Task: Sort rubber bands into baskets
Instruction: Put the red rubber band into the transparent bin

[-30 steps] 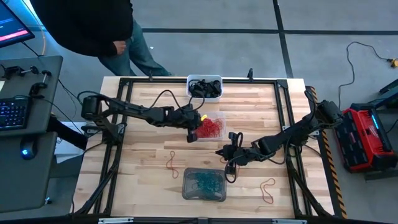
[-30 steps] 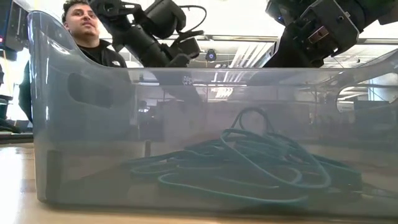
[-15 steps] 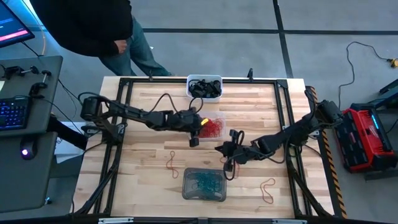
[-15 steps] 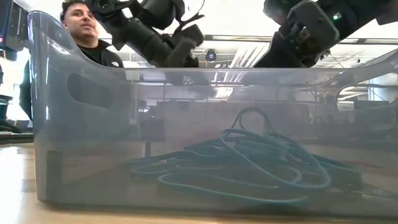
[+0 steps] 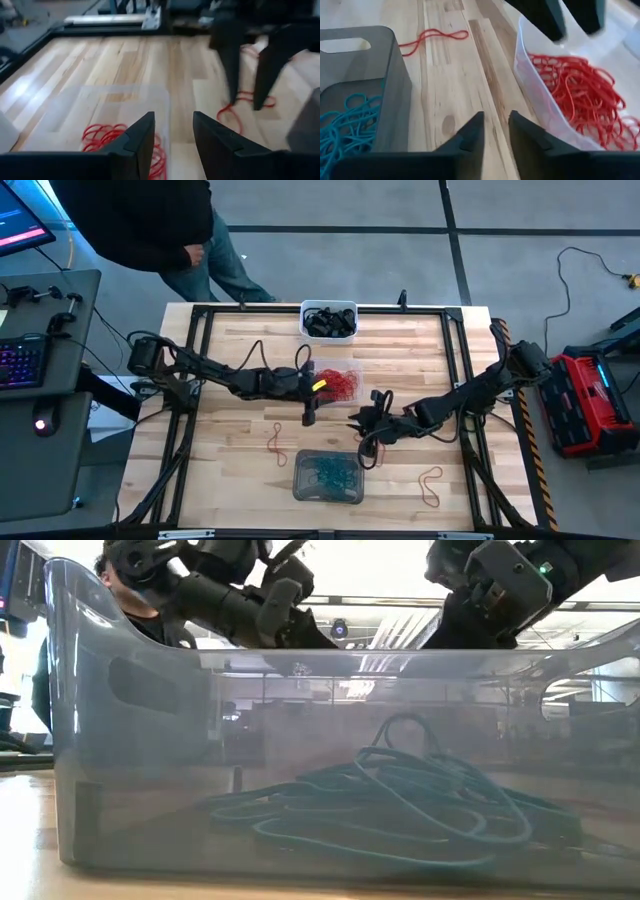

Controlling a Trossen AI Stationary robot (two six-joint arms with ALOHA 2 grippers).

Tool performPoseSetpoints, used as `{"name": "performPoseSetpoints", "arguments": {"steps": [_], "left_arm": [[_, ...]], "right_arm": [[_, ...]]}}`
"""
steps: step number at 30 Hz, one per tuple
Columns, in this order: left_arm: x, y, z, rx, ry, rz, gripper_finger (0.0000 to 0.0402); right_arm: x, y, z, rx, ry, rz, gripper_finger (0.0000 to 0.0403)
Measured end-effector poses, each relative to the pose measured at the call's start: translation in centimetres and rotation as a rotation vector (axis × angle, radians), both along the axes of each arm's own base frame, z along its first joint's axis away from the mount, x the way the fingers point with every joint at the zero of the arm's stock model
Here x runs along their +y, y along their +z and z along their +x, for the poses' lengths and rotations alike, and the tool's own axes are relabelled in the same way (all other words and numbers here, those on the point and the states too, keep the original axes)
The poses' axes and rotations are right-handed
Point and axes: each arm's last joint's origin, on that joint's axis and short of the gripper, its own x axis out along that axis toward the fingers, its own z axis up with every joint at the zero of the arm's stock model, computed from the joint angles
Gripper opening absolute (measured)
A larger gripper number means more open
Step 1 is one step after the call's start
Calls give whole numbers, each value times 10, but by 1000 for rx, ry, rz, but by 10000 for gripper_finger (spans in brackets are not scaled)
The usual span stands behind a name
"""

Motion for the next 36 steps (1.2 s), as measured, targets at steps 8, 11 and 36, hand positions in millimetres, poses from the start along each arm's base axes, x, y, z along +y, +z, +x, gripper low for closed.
{"name": "performPoseSetpoints", "arguments": {"steps": [8,11,36], "left_arm": [[-14,13,-27,-145,-49,-5,127],[-19,18,-43,-173,-70,-2,127],[-31,14,-118,-243,-132,-58,127]], "right_arm": [[5,4,-15,61,-32,59,159],[8,5,-22,82,-51,79,172],[30,-55,-34,420,-86,170,114]]}}
